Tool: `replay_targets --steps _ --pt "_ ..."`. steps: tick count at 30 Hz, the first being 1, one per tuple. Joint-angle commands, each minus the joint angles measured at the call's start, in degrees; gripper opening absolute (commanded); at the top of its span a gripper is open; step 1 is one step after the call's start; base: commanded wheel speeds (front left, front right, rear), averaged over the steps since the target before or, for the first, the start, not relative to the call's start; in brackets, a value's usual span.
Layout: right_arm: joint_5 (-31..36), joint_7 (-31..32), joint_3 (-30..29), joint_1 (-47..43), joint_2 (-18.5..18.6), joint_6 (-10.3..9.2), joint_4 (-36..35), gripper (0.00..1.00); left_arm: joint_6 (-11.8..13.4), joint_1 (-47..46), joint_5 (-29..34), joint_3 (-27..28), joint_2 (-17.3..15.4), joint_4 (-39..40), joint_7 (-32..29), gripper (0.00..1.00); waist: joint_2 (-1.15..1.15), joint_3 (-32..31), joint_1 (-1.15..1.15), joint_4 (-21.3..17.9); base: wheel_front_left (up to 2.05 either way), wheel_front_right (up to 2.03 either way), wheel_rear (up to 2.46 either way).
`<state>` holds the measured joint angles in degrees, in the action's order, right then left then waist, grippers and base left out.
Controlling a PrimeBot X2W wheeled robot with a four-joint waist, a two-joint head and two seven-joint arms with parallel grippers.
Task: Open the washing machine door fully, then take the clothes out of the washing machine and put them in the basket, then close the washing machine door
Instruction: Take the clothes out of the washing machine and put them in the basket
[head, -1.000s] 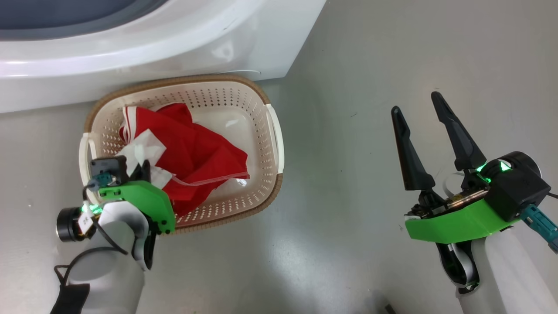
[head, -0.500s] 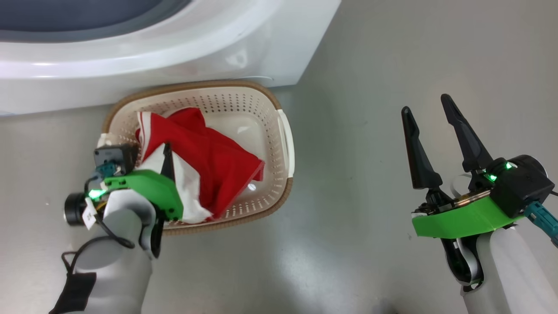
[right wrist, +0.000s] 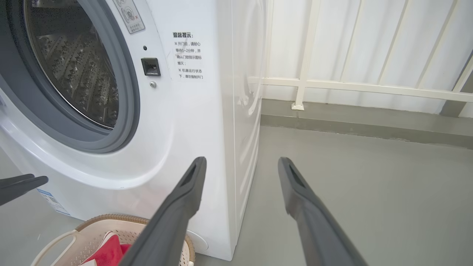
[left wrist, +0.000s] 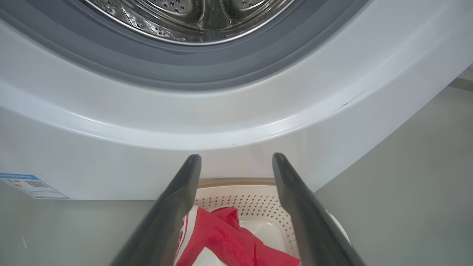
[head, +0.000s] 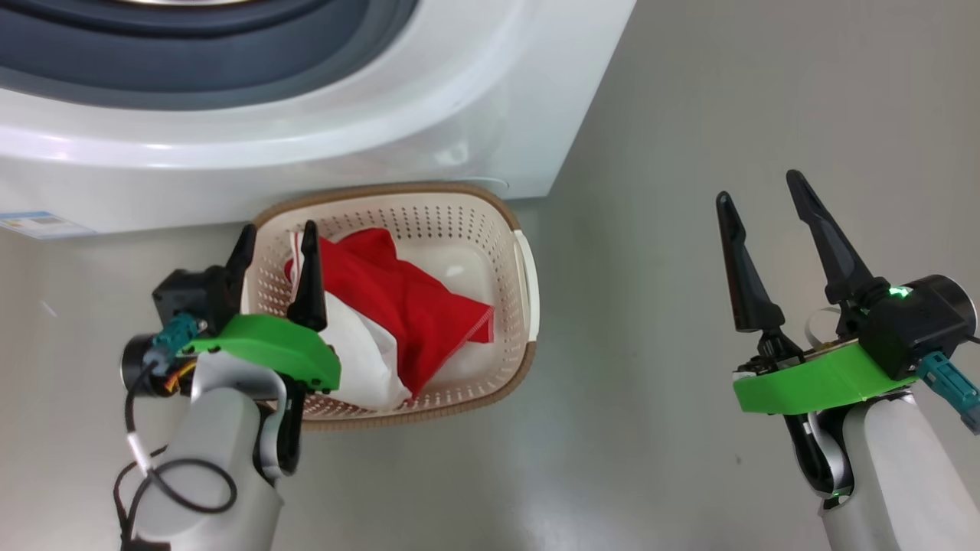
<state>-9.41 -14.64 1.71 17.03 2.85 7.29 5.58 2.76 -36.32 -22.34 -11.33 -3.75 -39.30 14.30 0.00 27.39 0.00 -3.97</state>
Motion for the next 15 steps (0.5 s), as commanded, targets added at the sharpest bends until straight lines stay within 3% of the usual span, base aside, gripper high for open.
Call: replay_targets --steps 1,7,15 --pt "0.6 -0.4 0.8 -0.1 0.0 0.20 -1.2 1.00 0.8 1.7 0.5 1.9 -1.2 2.4 0.7 1.00 0.00 -1.8 0.00 1.0 0.00 0.00 0.00" --pt "1.1 -0.4 -0.6 -0.8 0.0 0.20 -0.5 1.00 2.4 6.6 2.2 4.9 -0.4 11.7 0.7 1.00 0.00 -5.2 0.00 2.3 0.00 0.00 0.00" --pt "2.0 -0.4 -1.5 -2.4 0.0 0.20 0.5 1.00 1.3 13.6 4.6 6.5 0.3 22.7 0.7 1.00 0.00 -9.6 0.00 3.3 0.00 0.00 0.00"
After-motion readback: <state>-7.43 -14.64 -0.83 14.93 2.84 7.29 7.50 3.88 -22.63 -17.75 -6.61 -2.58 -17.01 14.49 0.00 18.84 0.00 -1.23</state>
